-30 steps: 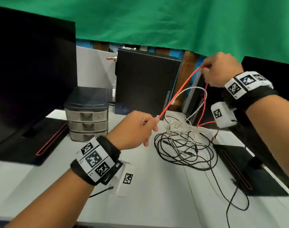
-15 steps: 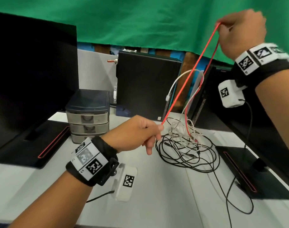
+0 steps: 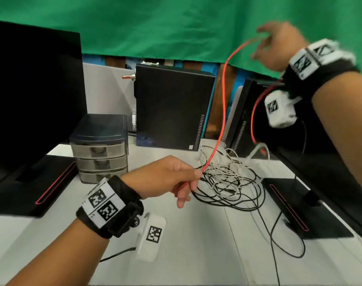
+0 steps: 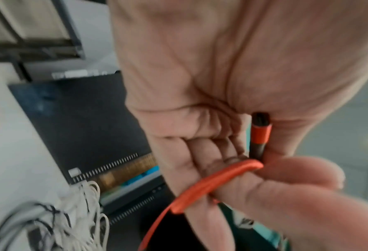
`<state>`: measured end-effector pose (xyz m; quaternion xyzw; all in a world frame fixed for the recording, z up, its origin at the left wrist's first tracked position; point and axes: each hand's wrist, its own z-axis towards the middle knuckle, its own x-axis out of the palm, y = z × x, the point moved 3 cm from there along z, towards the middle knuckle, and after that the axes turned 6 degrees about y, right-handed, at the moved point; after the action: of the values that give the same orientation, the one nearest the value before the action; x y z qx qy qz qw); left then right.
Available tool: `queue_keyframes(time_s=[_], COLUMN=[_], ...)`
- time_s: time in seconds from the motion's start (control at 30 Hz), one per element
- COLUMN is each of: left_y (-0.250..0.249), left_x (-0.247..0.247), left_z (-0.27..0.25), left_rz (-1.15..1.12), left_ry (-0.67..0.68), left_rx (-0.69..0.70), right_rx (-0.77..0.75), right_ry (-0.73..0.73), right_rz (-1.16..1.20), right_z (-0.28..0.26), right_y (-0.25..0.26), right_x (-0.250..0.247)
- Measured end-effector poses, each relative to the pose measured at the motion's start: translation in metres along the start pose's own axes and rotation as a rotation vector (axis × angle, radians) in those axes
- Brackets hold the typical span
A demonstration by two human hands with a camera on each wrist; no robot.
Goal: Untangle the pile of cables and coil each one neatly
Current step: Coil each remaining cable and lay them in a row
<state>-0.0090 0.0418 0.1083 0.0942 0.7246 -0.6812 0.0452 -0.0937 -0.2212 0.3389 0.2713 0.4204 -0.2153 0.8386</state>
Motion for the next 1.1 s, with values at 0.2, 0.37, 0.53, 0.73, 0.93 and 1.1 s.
queue_keyframes(time_s=[0.2,0.37,0.53,0.73,0.93,1.1], left_y=[-0.016,-0.01,-0.021,-0.014,-0.011,-0.015], left_x=[-0.006,-0.017,-0.033,-0.054,-0.049,-0.017], left_z=[-0.005,-0.003,-0.012,-0.02,-0.016,-0.008], left_rz=[-0.533,-0.783,-0.994,-0.733,0.166,0.223], left_ry=[-0.176,-0.284,-0.381,-0.637,-0.776,-0.423], left_rx=[0.179,0.211,0.435,0.534,0.347,0.24], right_rx=[-0.03,-0.223,0.014,-0.28,-0.394,-0.427], right_ry=[0.411,0.655,0.452,0.709,0.626,0.412], right_rz=[0.644,1.131,1.204,0.697,0.588,0.613], right_z=[-0.099,-0.18,-0.196,-0.235,-0.221,-0.186], right_y=[0.019,0.053,0.043,0.058,0.062,0.059], right_x=[0.109,0.148,0.184,0.183,0.114,0.073])
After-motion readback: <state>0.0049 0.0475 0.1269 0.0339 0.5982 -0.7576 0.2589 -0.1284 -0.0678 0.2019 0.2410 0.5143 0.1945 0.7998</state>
